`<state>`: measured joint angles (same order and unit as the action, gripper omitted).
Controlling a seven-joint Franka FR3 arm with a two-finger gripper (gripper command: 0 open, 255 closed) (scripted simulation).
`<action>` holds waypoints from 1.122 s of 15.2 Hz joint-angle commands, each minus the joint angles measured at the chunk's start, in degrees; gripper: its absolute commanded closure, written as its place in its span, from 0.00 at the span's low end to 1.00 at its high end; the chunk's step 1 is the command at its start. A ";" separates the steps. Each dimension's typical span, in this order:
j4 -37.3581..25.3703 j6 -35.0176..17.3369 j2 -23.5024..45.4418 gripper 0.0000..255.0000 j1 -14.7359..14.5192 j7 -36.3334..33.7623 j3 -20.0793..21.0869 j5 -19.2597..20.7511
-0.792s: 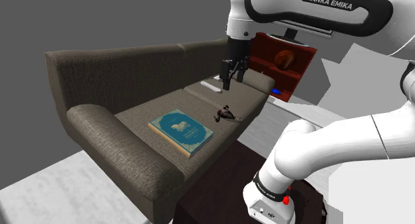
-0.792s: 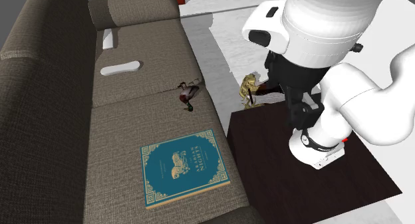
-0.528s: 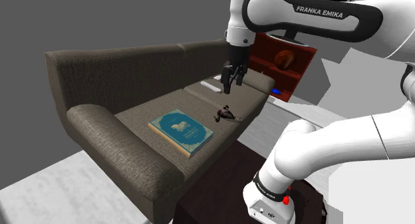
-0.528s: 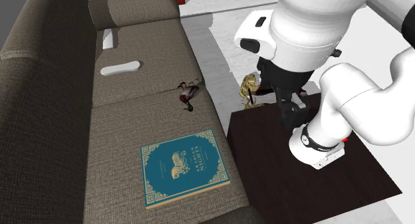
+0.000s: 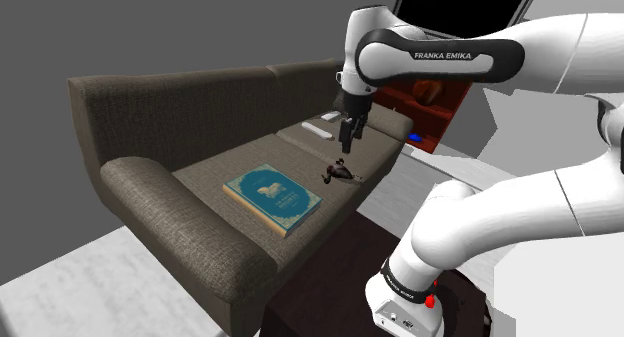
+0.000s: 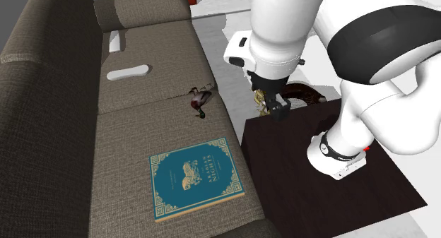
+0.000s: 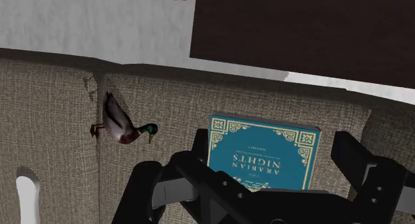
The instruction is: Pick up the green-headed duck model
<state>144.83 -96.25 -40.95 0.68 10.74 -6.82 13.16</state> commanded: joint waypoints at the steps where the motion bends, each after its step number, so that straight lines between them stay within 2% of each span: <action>1: 1.36 -3.58 1.87 0.00 0.52 3.08 -2.11 2.41; 10: 3.15 -20.34 14.76 0.00 2.78 15.04 -11.35 11.66; 17: -0.51 -34.00 29.68 0.00 3.75 24.03 -17.58 15.27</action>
<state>145.15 -128.55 -13.28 4.27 33.20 -23.58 28.10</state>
